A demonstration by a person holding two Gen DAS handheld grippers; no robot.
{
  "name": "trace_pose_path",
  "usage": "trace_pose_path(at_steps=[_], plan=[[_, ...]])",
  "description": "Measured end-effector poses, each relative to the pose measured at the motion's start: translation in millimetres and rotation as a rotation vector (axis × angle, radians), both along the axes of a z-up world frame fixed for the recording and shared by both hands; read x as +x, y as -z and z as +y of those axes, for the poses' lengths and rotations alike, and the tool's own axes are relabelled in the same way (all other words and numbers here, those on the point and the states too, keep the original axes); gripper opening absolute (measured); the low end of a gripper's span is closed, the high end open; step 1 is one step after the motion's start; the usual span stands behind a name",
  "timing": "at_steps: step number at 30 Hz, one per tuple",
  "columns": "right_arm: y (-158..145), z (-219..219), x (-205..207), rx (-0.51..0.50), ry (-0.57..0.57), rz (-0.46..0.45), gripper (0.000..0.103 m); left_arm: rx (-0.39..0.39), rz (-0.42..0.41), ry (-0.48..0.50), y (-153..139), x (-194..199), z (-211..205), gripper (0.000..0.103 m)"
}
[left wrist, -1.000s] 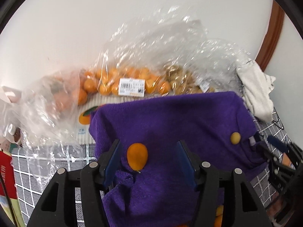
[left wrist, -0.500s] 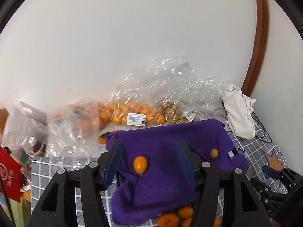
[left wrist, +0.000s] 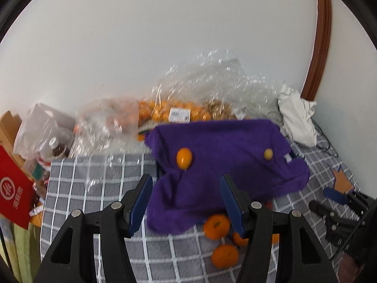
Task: Organize fruits
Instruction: 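Withdraw both grippers from the towel and move them toward the large mandarins, then grasp a large mandarin with the right gripper while the left gripper grasps another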
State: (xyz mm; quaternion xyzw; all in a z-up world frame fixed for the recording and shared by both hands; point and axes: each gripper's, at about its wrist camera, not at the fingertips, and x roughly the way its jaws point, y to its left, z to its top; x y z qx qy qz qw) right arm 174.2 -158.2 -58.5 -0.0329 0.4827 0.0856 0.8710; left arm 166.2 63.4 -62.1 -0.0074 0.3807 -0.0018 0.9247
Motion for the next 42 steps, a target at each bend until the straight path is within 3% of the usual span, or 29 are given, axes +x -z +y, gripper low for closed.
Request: trace_pose_path(at_steps=[7, 13, 19, 24, 32, 36, 42], plan=[[5, 5, -13, 0.012, -0.011, -0.032, 0.050, 0.002, 0.039, -0.049, 25, -31, 17, 0.057], [27, 8, -24, 0.072, -0.023, 0.005, 0.050, -0.044, 0.133, -0.099, 69, -50, 36, 0.057], [45, 19, -34, 0.093, -0.084, 0.022, 0.044, -0.047, 0.172, -0.118, 98, -62, 38, 0.057], [60, 32, -34, 0.103, -0.134, 0.047, 0.044, -0.056, 0.184, -0.106, 105, -65, 37, 0.057], [76, 44, -22, 0.123, -0.168, 0.083, 0.044, -0.144, 0.179, -0.082, 105, -67, 44, 0.057], [86, 47, -18, 0.103, -0.164, 0.091, 0.040, -0.127, 0.193, -0.081, 107, -66, 41, 0.057], [79, 40, -28, 0.094, -0.180, 0.050, 0.037, -0.163, 0.185, -0.058, 105, -66, 37, 0.057]])
